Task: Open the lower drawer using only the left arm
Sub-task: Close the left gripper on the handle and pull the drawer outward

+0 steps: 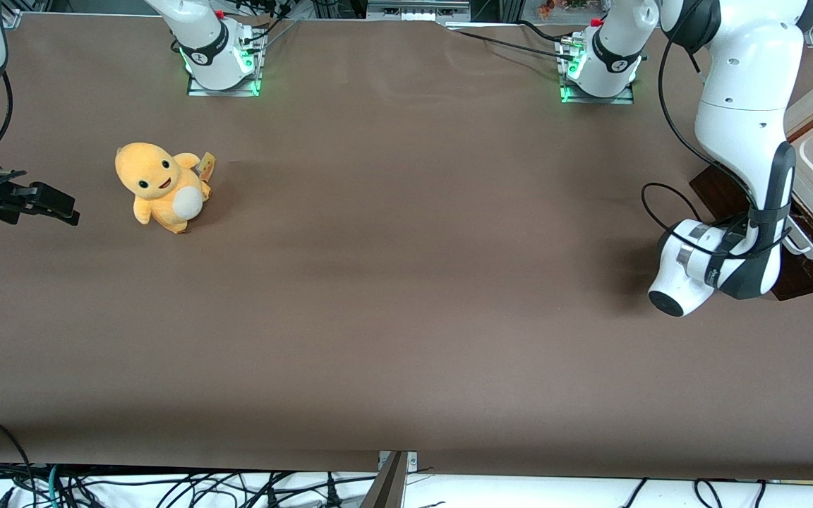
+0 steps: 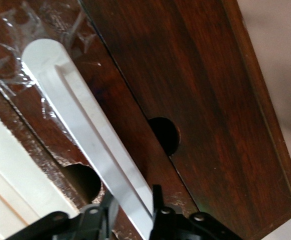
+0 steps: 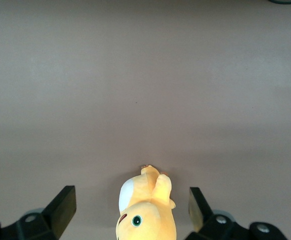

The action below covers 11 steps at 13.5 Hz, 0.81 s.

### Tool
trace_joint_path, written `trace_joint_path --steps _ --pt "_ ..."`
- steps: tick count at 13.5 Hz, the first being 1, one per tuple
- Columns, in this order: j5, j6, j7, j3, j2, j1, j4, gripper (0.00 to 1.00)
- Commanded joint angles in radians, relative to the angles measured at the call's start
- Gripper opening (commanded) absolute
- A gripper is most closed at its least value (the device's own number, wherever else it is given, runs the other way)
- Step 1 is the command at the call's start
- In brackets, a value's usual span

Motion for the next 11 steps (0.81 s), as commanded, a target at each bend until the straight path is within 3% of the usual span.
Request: trace_joint_path --steps 1,11 --pt "0.017 -0.012 0.021 -0.002 0.026 -0.018 0.024 0.00" --pt "-0.023 -0.063 0.042 -0.013 0.075 -0.123 0.122 0.00"
